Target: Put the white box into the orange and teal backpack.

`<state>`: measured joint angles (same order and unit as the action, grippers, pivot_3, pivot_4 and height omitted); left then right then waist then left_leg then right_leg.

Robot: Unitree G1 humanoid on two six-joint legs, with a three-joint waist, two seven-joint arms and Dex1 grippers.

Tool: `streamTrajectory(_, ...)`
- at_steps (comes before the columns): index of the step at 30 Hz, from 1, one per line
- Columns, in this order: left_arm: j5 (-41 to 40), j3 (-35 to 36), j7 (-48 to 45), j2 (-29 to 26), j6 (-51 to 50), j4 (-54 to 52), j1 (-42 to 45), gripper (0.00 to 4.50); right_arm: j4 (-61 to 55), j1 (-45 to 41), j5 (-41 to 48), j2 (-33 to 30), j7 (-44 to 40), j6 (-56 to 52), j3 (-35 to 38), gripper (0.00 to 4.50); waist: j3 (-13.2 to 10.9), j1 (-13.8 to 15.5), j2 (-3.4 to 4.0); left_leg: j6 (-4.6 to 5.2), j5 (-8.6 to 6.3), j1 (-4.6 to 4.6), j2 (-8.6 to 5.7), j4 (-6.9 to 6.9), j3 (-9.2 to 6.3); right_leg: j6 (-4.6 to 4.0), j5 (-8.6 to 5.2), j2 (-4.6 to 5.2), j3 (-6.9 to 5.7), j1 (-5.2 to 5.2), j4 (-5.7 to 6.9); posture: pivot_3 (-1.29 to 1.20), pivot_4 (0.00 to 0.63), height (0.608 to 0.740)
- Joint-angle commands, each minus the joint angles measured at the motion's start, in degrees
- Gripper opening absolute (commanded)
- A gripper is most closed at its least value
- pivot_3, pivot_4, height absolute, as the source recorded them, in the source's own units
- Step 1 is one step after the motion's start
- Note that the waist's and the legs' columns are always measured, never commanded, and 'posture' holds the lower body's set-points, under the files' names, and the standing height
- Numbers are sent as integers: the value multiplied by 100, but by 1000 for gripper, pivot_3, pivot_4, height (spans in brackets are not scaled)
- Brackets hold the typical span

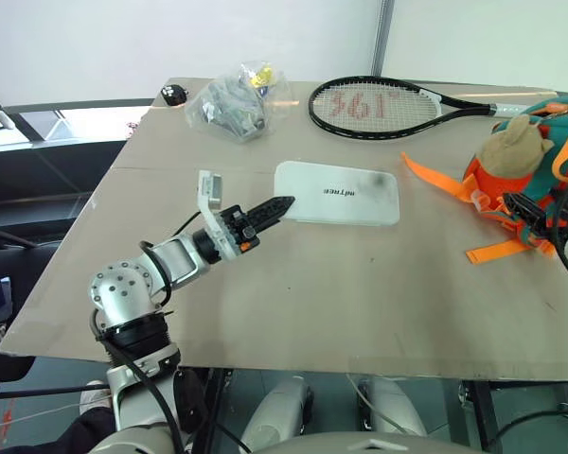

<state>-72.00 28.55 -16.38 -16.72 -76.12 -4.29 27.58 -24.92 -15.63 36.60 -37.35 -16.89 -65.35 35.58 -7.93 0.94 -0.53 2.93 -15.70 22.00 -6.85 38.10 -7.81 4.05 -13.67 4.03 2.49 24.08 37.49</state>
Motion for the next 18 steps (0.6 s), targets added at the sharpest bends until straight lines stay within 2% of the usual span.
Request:
streamTrajectory(1,-358,63,152,-52,287,-447,-23,1190,-397,163,978,-343,-650,-495,584,4323,-2,6,2,0,0,1,0,0,0,0,0,0,0,0,-1,0,150,739)
streamTrajectory(4,-527,49,297,-62,369,-543,-147,1190,-625,798,1560,-740,-1300,-707,1016,4323,-2,18,3,2,-1,7,0,-4,-6,0,0,0,-5,1,-13,0,150,739)
streamTrajectory(10,-804,-127,556,-54,539,-538,-182,1190,-182,1845,1087,-1097,-1445,-247,1599,4323,-4,12,0,5,-3,-2,0,-1,-3,1,1,1,-4,-17,-21,0,150,739)
streamTrajectory(12,-853,-204,592,-63,581,-475,-135,1190,-48,1671,849,-1032,-1120,-29,1403,4323,-4,-6,1,5,-3,-9,0,-1,3,1,0,0,2,-16,-11,0,150,739)
streamTrajectory(15,-884,-311,621,-80,641,-411,-88,1190,358,958,481,-727,-521,423,912,4323,-5,-44,-2,4,-3,-21,1,-2,15,1,0,-3,10,-16,1,0,150,739)
streamTrajectory(18,-909,-386,647,-128,715,-380,-75,1190,669,299,426,-367,-374,785,514,4323,-6,-31,-2,3,-3,-25,5,-1,22,0,1,1,8,-15,8,0,150,739)
